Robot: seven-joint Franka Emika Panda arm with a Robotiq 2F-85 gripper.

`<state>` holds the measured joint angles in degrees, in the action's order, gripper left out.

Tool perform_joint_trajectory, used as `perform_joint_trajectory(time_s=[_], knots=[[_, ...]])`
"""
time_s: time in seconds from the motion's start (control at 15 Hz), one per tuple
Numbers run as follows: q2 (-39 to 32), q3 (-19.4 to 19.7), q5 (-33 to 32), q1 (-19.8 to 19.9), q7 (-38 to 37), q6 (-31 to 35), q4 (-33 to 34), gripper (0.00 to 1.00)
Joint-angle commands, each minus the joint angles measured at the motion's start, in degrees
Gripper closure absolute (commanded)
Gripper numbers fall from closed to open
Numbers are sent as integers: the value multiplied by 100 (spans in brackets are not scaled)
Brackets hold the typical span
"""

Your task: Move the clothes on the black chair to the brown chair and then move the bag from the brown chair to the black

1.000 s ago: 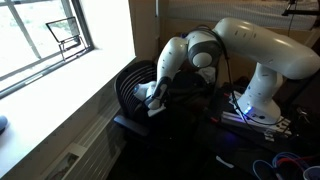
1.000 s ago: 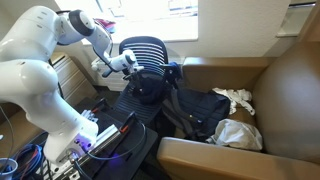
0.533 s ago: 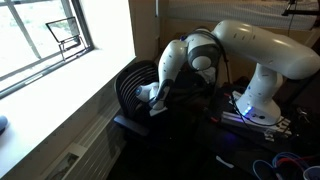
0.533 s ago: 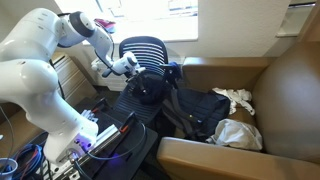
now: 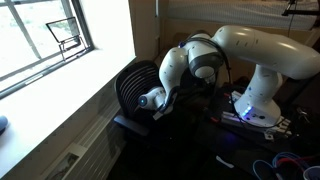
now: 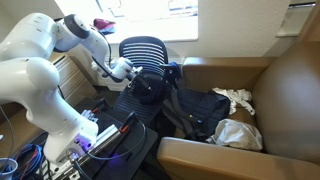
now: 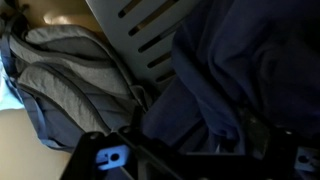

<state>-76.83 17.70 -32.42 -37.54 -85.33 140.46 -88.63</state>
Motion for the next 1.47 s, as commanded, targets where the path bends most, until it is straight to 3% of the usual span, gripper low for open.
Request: perform_joint_trajectory(time_s=[0.0,0.07,0.27,0.4,0.6,0.73,0.8,0.87,1.07,1.13,1.2,1.27,1.33,1.4], knots=[[-154,517,-666,-328,-254,1095,-169,0],[-144,266,-337,-191,-93,521,8,0],[-191,315,-356,-229,-132,596,19,0],[-427,662,-858,-255,-321,1846,50,0],[-852,977,-861,-136,-144,3152,371,0],[-1035,880,-597,238,584,3849,546,0],[-770,596,-1163,595,540,4004,416,0],[-834,903,-788,39,199,3636,259,0],[-828,872,-824,163,223,3704,269,0],[-826,832,-859,198,239,3736,308,9],[-789,693,-856,307,384,3709,308,26],[-817,615,-290,318,971,3699,282,34],[-791,544,-127,357,1175,3673,252,40],[-723,418,-502,512,988,3578,300,48]])
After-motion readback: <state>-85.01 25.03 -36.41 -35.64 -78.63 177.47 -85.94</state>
